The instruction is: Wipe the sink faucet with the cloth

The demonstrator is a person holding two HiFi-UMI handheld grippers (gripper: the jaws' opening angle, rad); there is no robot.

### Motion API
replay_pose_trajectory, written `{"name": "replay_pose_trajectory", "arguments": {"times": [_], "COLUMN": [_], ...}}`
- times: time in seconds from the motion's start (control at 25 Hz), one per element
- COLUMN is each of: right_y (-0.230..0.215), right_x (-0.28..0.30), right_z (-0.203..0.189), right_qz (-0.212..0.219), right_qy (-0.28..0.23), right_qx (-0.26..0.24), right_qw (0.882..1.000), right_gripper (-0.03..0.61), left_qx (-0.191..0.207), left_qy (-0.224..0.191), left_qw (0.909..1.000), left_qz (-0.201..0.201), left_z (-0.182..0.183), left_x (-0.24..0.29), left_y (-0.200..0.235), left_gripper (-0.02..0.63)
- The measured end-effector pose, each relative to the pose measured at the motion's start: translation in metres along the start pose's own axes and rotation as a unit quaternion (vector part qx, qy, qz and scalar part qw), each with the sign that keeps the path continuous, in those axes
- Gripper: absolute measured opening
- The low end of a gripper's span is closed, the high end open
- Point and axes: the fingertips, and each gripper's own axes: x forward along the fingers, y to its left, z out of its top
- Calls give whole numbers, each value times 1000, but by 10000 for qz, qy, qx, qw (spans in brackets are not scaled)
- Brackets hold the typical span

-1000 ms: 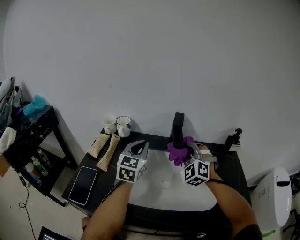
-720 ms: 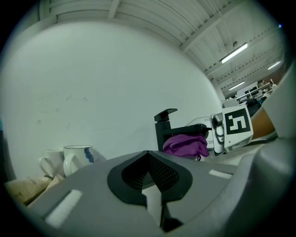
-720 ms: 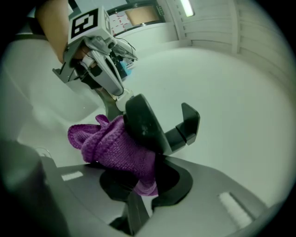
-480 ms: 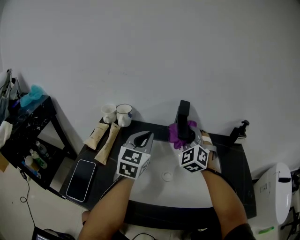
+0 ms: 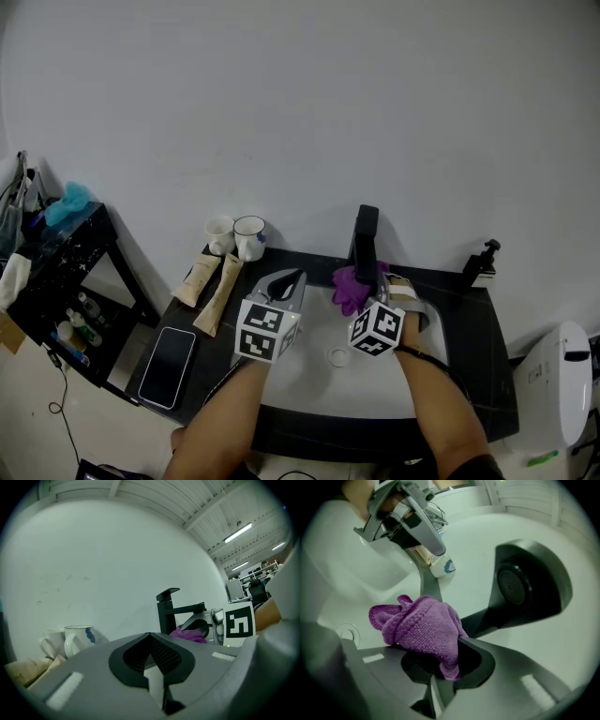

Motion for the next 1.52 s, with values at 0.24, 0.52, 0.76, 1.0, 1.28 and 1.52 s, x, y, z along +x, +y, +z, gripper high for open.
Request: {"name": "replay_pose_trajectory", "arguments": {"times": [0.24,0.52,0.76,1.0,1.28,1.52], "right_y": [3,-17,-111,-147,-161,-91], "right_x": [-1,-16,-50,-59,-59,-16], "right_z": [-1,-31,-54,-25,-22,-58], "right_qz": [64,-189,-1926,-2504,-2439,-956], "right_qy": [-17,536,398,-167,-65,675], "right_qx": [-154,140,516,290,273,198], "right_qw": [9999,9983,9791,9676,9694,9929], "right_gripper": [63,64,64,64,64,64], "left_qx": [-7,-38,23,164,166,143], "left_qy": [52,97,120,157,109,112], "left_qw": [10000,9998,9998,9996,9997,9998], "left_qz": [51,151,144,142,118,99], "left_z": [-3,-4,-6,-6,-4,-4], "left_x": [-1,-1,-1,-1,-1,-1], "left_y": [2,10,8,6,7,6], "left_gripper": [17,17,17,17,17,17]}}
